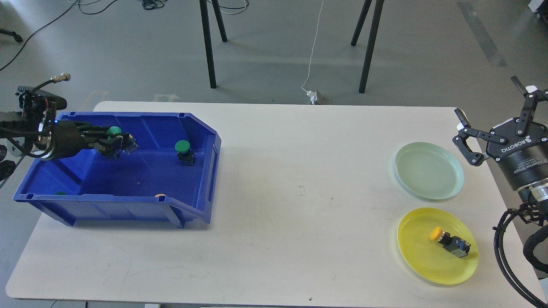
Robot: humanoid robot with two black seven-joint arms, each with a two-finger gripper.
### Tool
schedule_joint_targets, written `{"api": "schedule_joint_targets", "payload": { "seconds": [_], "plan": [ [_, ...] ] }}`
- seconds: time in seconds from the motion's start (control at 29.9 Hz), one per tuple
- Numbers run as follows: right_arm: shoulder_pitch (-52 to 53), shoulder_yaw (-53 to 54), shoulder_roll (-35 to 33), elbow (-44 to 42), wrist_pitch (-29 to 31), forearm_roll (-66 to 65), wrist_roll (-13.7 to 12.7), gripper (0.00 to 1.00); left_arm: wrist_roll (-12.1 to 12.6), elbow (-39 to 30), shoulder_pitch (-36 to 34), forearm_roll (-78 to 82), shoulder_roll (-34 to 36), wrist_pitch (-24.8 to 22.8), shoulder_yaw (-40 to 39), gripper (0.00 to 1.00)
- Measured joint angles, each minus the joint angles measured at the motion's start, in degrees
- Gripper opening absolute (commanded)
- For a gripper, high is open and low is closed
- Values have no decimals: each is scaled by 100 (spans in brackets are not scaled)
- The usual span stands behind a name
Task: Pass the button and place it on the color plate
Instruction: 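Lift the green button and extend the left arm toward the table center, then reach the right gripper to the held green button and grasp it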
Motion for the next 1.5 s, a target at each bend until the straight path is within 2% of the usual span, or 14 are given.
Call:
{"api": "schedule_joint_targets", "payload": {
  "seconds": [0.07, 0.13, 0.23, 0.3, 0.5, 0.63, 0.84, 1.14, 1.5],
  "plan": [
    [-9, -2, -13, -4, -10, -84, 0, 99, 0, -901, 0, -335, 449, -265, -617, 5],
    [-44, -15, -23, -24, -25, -326, 0, 99, 0, -1593, 64, -834, 591, -479, -1090, 5],
    [-115, -42, -111, -24, -42, -922, 0, 99, 0, -2161, 167, -1704, 383, -606, -1420, 5],
    [-220, -90, -212, 15, -37, -1241, -25, 99, -1, -2324, 195, -2202, -103, -603, -1491, 5],
    [-287, -686, -370, 166, 37, -1479, -336, 99, -2, -1907, 291, -3072, -1742, -303, -1527, 5],
    [80, -1172, -318, 178, 241, -1464, -453, 99, -2, -1680, 402, -3134, -2239, -127, -1549, 6],
    [1438, -2442, 127, 0, 389, -1189, -404, 99, -3, -1693, 438, -3117, -2301, -104, -1560, 6],
    [3587, -4061, 552, -1014, 623, -293, -393, 99, -3, -1695, 442, -3115, -2309, -155, -1545, 7],
    [4233, -4654, 1327, -1606, 689, -245, -449, 98, -3, -1693, 451, -3128, -2305, -159, -1559, 7]
  ]
}}
